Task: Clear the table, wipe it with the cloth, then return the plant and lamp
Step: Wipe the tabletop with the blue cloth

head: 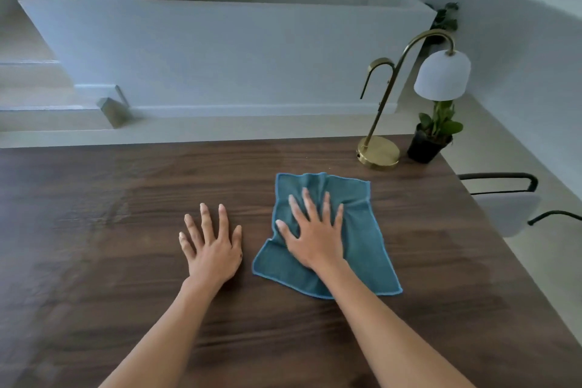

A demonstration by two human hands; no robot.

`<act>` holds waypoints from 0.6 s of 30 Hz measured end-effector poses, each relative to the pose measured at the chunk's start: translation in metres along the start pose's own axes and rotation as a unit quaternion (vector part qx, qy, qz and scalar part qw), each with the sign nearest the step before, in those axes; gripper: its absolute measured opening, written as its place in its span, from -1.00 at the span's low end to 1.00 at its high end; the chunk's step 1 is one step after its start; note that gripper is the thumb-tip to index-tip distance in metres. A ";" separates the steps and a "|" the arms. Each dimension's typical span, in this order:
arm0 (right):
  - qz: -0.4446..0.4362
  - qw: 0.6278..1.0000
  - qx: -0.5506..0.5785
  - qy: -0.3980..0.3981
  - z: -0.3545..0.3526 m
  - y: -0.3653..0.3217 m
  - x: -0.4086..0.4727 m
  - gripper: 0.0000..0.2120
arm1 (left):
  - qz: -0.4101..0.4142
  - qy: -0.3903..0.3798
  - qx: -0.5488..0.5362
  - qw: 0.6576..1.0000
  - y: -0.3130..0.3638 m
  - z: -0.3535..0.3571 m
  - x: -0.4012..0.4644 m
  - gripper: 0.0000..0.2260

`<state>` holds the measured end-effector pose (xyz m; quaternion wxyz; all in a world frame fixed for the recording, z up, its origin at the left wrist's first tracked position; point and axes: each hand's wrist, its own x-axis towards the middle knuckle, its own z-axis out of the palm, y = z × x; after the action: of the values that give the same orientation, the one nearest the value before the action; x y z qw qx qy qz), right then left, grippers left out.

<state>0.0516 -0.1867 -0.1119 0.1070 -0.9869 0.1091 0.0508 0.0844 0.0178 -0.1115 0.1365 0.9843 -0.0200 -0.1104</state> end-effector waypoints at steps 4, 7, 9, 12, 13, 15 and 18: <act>-0.115 0.993 0.015 0.033 0.009 -0.008 -0.040 -0.36 | 0.026 0.006 0.021 0.999 0.011 -0.001 0.017 -0.42; -0.090 0.991 0.045 0.085 0.011 0.036 -0.090 -0.38 | 0.047 -0.015 0.054 0.997 0.021 -0.006 0.033 -0.40; -0.010 0.990 0.068 0.120 0.006 0.068 -0.107 -0.31 | 0.040 -0.038 0.056 0.997 0.025 -0.006 0.039 -0.39; 0.109 0.988 0.039 0.105 -0.002 0.093 -0.094 -0.19 | 0.034 -0.053 0.058 0.996 0.025 -0.004 0.041 -0.38; 0.132 0.987 0.026 0.086 -0.003 0.095 -0.082 -0.18 | 0.033 -0.061 0.052 0.996 0.024 -0.006 0.041 -0.39; 0.162 0.985 0.014 0.057 -0.007 0.099 -0.052 -0.16 | 0.032 -0.072 0.047 0.996 0.024 -0.008 0.043 -0.39; 0.167 0.986 0.008 0.024 -0.018 0.096 -0.005 -0.10 | 0.032 -0.089 0.056 0.994 0.025 -0.009 0.044 -0.38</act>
<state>0.0267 -0.2814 -0.1133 0.1021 -0.9549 0.2756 0.0432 0.1294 -0.0072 -0.1051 0.0819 0.9755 -0.0695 -0.1922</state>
